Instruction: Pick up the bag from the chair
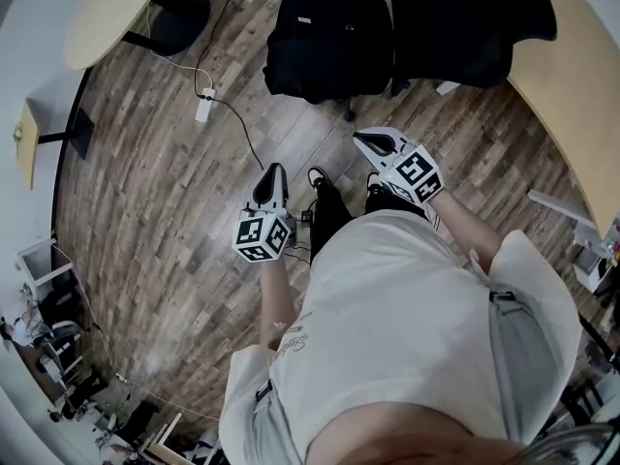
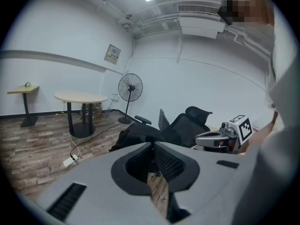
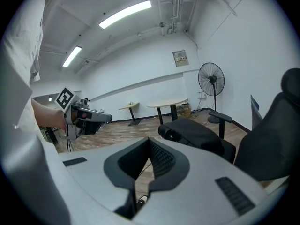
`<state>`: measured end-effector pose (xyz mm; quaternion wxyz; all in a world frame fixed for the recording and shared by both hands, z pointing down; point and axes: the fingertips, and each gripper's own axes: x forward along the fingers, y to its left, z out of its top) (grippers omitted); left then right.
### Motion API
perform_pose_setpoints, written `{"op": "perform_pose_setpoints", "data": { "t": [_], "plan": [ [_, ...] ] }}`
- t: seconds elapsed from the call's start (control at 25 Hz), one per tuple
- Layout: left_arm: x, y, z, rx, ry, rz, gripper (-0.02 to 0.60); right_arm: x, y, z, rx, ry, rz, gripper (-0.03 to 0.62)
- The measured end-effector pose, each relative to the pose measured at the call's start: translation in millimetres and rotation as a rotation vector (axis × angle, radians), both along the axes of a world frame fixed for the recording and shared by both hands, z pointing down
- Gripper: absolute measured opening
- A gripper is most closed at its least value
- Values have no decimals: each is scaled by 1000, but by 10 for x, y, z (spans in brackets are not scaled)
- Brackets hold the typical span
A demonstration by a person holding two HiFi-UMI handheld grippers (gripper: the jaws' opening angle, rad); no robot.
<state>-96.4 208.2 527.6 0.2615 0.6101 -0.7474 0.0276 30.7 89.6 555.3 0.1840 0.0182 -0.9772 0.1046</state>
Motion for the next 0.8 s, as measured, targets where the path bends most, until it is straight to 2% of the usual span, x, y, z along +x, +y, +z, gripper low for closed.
{"op": "perform_pose_setpoints", "data": {
  "t": [0.32,0.52,0.8],
  "plan": [
    [-591,-154,82,23,58,124,28,-437,-110,-93,5,29,176,-5],
    [-902,-303,137,28,32,264,28,-809,-201,-196,59,4,292,-5],
    [-1208,-632,122,29,22,432,28,-991,-333,-257,88,36,451,-5]
  ]
}}
